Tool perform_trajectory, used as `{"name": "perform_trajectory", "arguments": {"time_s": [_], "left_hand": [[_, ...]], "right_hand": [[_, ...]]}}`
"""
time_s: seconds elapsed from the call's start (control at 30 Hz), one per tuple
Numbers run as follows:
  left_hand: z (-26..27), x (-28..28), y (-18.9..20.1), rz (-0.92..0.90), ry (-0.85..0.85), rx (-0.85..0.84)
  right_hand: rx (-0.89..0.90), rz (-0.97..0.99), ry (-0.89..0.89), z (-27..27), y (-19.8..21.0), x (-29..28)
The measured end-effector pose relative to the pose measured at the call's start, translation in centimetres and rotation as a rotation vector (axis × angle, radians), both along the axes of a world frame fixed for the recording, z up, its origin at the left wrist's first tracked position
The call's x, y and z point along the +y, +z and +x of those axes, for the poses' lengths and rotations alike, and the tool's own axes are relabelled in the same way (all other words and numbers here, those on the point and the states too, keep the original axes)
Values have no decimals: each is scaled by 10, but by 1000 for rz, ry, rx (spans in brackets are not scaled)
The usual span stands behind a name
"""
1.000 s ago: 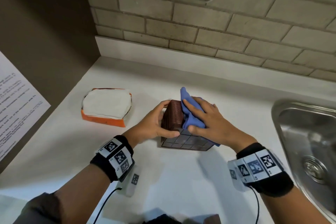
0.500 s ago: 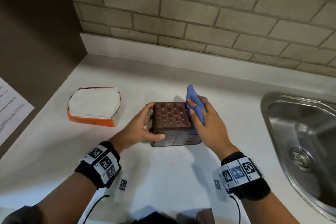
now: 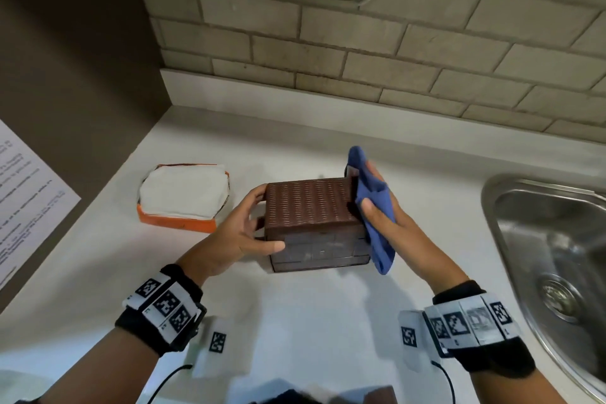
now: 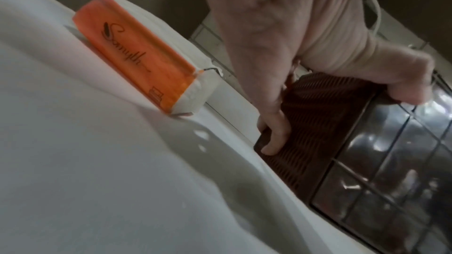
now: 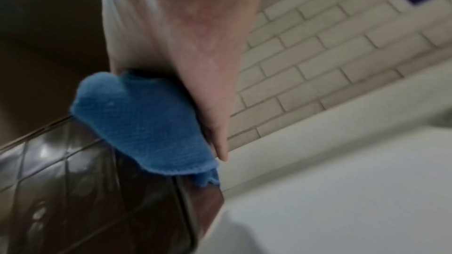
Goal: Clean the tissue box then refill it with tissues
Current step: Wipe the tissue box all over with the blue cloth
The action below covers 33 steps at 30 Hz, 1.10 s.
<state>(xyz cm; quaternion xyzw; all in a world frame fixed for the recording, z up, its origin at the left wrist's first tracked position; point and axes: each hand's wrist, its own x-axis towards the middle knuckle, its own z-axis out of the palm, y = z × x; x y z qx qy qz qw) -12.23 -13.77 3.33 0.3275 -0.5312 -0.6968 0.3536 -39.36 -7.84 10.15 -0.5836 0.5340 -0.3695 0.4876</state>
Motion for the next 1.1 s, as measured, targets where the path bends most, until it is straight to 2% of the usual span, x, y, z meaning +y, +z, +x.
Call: {"name": "perform_trajectory", "arguments": {"time_s": [0.07, 0.2, 0.33, 0.43, 0.57, 0.63, 0.7, 0.83, 1.0, 1.1], "left_hand": [[1, 0, 4, 18, 26, 46], [-2, 1, 10, 42, 28, 93], [-3, 2, 9, 42, -32, 65], [0, -2, 18, -11, -125, -52], [-10, -10, 38, -182, -207, -310], [-23, -13, 46, -216, -225, -335], [-31, -13, 50, -201, -199, -290], [-31, -11, 48, -85, -74, -144], [-36, -6, 36, 78, 83, -94], [-39, -4, 31, 152, 95, -97]], "right_hand": [[-126, 55, 41, -4, 0, 4], [-46, -24, 111, -10, 1, -1], [-57, -46, 51, -14, 8, -6], [68, -66, 46, -18, 17, -7], [319, -89, 137, -12, 31, -11], [401, -131, 190, -6, 34, -14], [424, -166, 206, -2, 38, -18], [263, -163, 99, -4, 45, -22], [-14, -125, -68, 7, 29, -21], [48, -202, -160, 13, 11, -17]]}}
